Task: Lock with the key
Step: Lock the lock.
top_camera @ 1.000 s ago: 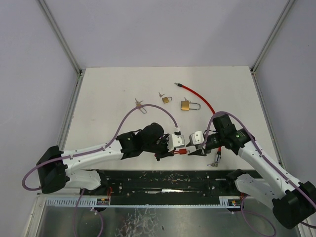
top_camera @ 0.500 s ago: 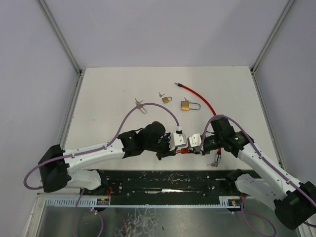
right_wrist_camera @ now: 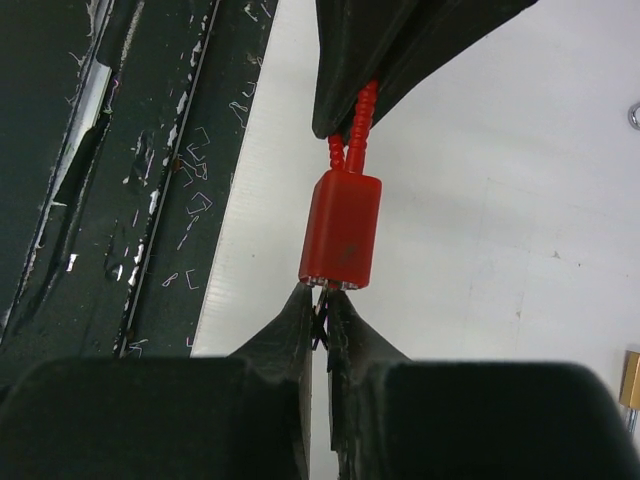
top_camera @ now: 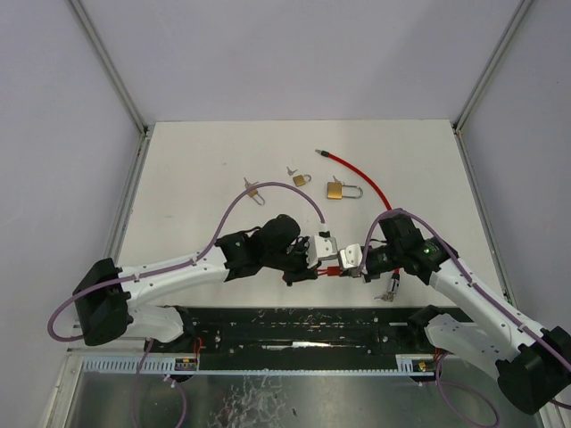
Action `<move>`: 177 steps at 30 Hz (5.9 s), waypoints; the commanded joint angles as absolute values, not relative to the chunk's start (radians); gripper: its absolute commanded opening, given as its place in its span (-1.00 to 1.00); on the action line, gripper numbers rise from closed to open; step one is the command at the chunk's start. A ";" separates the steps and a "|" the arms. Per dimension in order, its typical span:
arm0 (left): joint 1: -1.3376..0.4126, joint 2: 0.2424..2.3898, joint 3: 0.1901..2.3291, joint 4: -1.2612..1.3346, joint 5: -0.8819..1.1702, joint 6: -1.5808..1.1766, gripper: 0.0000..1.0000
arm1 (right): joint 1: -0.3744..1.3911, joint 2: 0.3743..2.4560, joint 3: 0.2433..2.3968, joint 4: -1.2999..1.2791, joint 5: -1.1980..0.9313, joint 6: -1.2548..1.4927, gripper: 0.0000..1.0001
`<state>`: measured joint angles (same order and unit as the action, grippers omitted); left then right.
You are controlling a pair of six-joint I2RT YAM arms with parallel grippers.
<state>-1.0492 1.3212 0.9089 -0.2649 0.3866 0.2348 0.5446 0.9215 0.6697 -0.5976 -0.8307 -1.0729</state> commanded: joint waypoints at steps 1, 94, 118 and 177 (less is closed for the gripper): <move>-1.042 1.352 0.968 -0.243 0.435 0.202 -0.99 | 0.562 0.919 0.686 -0.579 -0.832 -1.109 -0.75; -0.905 1.233 0.849 -0.181 0.676 0.210 -0.99 | 0.404 0.889 0.765 -0.602 -0.723 -1.067 -1.00; -1.146 1.082 0.603 -0.018 -0.068 0.607 -0.99 | 0.348 1.115 0.900 -0.829 -0.997 -1.061 -1.00; -1.008 1.215 0.827 -0.173 0.355 0.430 -0.99 | 0.391 0.821 0.900 -0.797 -0.566 -1.087 -1.00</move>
